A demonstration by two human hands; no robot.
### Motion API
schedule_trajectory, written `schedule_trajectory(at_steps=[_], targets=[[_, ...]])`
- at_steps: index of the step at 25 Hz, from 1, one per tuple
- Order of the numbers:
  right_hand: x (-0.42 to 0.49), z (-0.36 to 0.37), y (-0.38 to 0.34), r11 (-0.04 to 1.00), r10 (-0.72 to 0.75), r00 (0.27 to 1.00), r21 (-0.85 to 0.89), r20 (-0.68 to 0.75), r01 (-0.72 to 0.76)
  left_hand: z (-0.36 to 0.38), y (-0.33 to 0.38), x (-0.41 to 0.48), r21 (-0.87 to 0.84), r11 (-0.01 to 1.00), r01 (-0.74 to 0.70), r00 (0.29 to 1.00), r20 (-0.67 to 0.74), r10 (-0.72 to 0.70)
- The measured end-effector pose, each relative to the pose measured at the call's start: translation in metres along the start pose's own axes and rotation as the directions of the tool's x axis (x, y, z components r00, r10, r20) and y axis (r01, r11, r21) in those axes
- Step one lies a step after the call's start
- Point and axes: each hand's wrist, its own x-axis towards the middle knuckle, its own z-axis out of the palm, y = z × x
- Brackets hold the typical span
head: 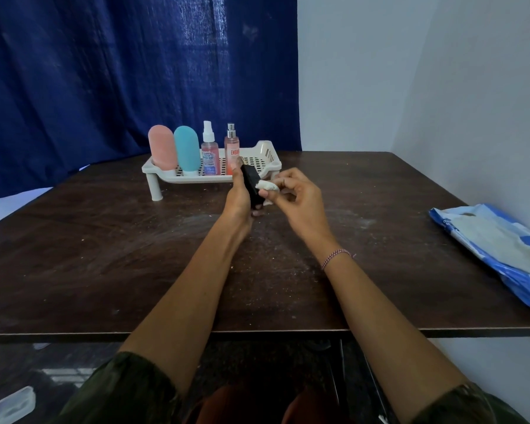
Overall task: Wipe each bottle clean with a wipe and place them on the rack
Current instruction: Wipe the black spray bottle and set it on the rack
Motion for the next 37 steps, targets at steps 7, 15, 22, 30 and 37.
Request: schedule_trajectory(at_steps=[7,15,22,30,37], targets=[[-0.001,-0.005,-0.003,0.997,0.071,0.997,0.038,-0.022,-0.071,-0.007,-0.001,0.001,0.355,0.929,-0.101,0.990,0.131,0.058],[0.005,-0.014,0.002,0.979,0.157,0.947,0.173,-0.282,-0.111,0.003,-0.013,-0.008,0.566,0.794,-0.221,0.950,0.309,0.044],[0.001,-0.010,0.000,0.989,0.089,0.995,0.119,0.035,-0.093,-0.006,0.000,-0.002,0.244,0.955,-0.170,0.980,0.141,0.139],[-0.007,0.002,-0.004,0.996,-0.031,0.968,-0.074,0.250,0.051,-0.011,0.007,0.006,-0.084,0.996,-0.011,0.993,-0.120,0.001],[-0.002,-0.005,-0.002,0.997,-0.080,0.993,-0.020,-0.088,0.078,-0.004,0.003,0.005,-0.109,0.991,-0.083,0.996,-0.029,0.080]])
